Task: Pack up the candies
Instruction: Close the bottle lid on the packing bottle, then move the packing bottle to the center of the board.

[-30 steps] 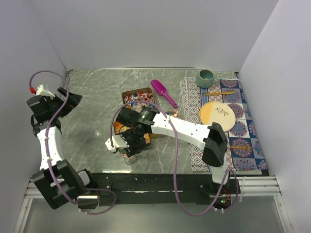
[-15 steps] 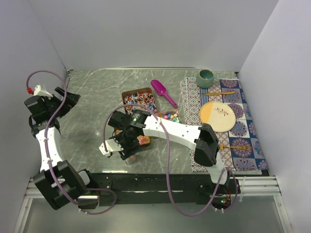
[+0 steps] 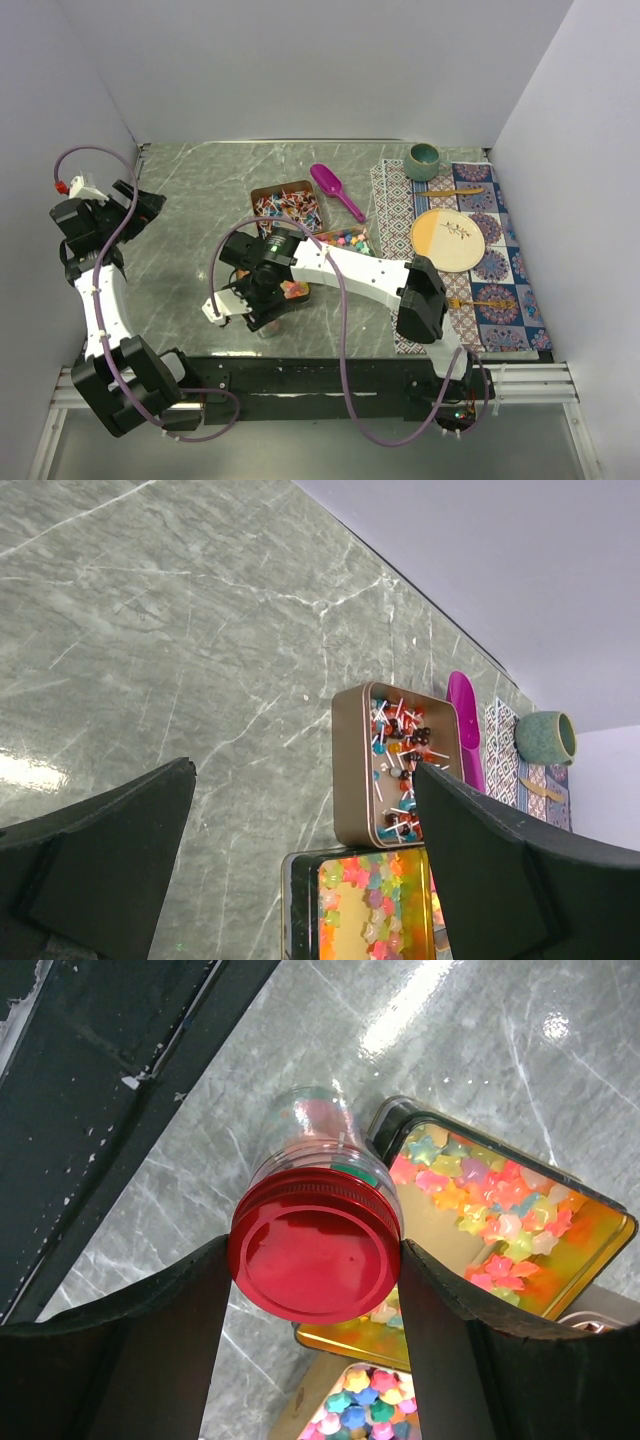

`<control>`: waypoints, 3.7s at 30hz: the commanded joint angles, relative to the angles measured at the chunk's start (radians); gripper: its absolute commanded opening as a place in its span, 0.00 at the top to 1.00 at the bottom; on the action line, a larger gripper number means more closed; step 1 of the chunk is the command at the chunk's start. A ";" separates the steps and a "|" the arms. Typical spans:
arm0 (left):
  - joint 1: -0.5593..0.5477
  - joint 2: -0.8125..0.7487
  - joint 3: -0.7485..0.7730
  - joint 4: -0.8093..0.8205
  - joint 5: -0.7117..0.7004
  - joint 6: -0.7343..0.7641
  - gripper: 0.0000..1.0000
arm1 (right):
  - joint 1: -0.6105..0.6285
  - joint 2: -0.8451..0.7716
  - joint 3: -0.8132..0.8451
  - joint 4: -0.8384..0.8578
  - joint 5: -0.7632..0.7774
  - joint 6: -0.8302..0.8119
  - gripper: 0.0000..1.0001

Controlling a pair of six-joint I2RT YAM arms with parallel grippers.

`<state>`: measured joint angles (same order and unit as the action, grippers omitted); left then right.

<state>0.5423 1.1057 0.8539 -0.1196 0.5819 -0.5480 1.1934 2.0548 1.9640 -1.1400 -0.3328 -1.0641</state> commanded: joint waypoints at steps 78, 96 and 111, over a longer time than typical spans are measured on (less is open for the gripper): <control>-1.065 -0.305 -0.378 0.095 -0.284 0.138 0.07 | -0.380 -0.530 -0.800 0.025 0.098 0.193 0.47; -1.769 -0.301 -0.613 0.596 -0.609 0.418 0.01 | -0.397 -0.486 -0.692 0.032 -0.020 0.279 0.37; -1.719 0.377 -0.619 1.241 -0.607 0.605 0.01 | -0.397 -0.521 -0.683 0.042 -0.012 0.299 0.00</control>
<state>-1.1793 1.3811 0.2039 0.8639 -0.0311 -0.0021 0.7979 1.5509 1.2503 -1.0889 -0.3313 -0.7845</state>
